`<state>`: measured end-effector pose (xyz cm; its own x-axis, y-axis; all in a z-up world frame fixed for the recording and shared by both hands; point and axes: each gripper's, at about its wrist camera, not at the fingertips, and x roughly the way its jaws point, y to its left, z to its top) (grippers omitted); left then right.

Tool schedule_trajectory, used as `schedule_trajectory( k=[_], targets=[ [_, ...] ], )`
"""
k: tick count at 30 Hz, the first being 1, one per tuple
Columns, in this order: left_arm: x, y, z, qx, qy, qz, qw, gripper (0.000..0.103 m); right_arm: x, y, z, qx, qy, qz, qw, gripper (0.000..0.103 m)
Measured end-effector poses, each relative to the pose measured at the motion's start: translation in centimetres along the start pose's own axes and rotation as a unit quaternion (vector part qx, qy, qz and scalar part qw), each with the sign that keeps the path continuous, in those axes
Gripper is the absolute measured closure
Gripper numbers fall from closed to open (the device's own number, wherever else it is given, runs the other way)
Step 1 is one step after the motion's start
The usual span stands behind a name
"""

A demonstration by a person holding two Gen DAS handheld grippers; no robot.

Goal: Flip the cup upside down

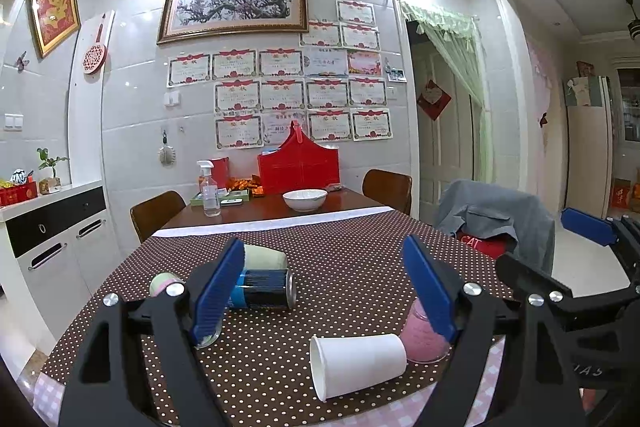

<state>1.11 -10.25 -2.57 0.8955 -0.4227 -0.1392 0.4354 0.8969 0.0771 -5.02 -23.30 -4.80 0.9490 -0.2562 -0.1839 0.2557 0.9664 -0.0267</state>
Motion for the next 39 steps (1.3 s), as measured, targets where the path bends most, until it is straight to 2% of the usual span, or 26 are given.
schedule_trajectory(
  k=[39],
  targets=[
    [-0.13,0.56,0.07,0.002,0.0,0.003,1.0,0.023,0.1,-0.11,-0.01,0.0,0.0,0.0,1.0,0.007]
  ],
)
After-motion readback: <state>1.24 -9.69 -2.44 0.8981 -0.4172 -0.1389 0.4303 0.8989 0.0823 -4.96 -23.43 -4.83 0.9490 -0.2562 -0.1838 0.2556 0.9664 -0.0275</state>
